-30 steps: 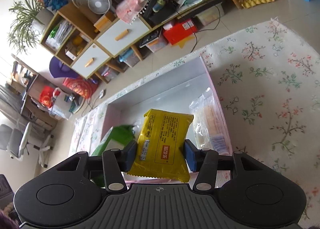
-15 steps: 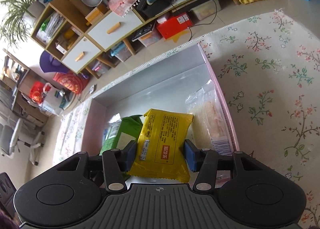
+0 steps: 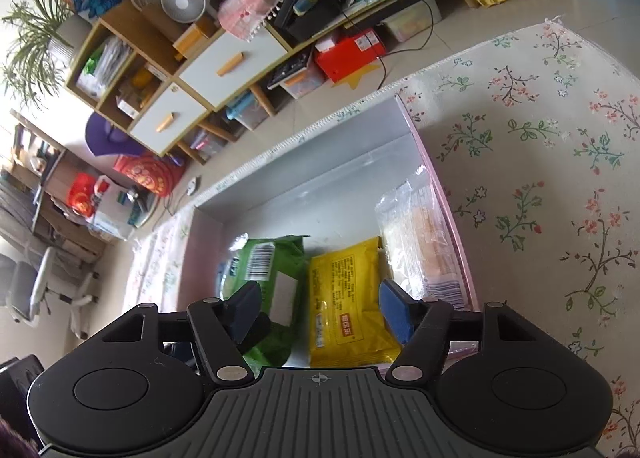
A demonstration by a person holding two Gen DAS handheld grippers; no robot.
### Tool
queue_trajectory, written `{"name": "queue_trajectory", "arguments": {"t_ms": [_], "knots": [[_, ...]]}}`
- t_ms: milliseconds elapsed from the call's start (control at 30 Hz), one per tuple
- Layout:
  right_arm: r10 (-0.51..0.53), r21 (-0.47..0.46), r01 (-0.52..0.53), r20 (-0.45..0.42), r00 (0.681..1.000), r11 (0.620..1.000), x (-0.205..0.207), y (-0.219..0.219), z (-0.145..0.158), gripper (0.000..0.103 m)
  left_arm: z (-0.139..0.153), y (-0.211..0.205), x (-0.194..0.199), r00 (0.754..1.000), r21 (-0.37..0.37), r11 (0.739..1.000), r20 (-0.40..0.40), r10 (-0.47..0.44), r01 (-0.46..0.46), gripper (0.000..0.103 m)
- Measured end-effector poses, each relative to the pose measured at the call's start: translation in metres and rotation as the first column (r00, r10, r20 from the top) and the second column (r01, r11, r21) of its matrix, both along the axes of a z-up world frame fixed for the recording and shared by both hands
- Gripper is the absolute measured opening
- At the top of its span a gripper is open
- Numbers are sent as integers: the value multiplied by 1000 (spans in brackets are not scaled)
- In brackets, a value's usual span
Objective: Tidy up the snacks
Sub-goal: 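Carry the green and yellow packets into the pink box and open both grippers, then grasp the pink packet with the left gripper while the right grasps the red-white packet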
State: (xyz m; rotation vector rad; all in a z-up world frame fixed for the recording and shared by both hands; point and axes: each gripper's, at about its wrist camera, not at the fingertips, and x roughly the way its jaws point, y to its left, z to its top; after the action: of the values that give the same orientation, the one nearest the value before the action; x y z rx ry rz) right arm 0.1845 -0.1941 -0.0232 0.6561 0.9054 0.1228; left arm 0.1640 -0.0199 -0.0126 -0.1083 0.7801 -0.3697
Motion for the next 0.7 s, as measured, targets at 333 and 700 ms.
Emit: {"name": "queue_trajectory", "arguments": {"t_ms": [333, 700], "knots": [[31, -71, -30, 17, 999, 997, -16, 2, 30, 78, 23, 3, -17, 1000, 24, 1000, 22, -2, 2, 99], [107, -186, -107, -10, 994, 977, -53, 5, 51, 89, 41, 12, -45, 1000, 160, 987, 12, 17, -19, 102]]}}
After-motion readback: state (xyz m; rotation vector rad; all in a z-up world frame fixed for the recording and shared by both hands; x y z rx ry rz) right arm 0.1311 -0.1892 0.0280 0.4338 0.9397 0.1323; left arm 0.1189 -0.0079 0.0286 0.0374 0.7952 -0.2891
